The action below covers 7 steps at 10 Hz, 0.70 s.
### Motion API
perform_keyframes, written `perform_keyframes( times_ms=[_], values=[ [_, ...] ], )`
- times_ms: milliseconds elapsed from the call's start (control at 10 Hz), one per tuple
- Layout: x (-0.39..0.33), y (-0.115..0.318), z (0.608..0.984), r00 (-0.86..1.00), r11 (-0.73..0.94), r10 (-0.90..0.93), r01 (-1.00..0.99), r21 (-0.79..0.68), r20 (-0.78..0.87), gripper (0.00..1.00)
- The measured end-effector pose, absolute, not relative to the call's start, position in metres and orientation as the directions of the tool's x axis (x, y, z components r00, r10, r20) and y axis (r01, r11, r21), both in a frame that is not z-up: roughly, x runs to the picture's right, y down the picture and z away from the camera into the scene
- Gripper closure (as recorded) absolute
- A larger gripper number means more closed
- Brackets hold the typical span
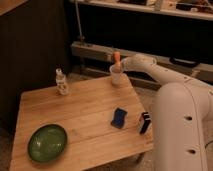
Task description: Place the pepper in the ceramic cup
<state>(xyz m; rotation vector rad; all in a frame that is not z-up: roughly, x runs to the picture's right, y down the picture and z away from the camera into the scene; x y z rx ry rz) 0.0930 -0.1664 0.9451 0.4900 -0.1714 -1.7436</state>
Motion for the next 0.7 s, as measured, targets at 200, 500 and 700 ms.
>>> perform_keyframes(
  times_ms=[200, 500, 700],
  values=[
    [0.093, -0.167, 0.943, -0.154, -0.235, -0.96, 0.899, 0.37, -0.233, 0.2],
    [0.096, -0.171, 0.939, -0.136, -0.218, -0.965, 0.893, 0.392, -0.226, 0.2],
    [0.108, -0.174, 0.933, -0.097, -0.174, -0.978, 0.863, 0.475, -0.183, 0.2]
  ],
)
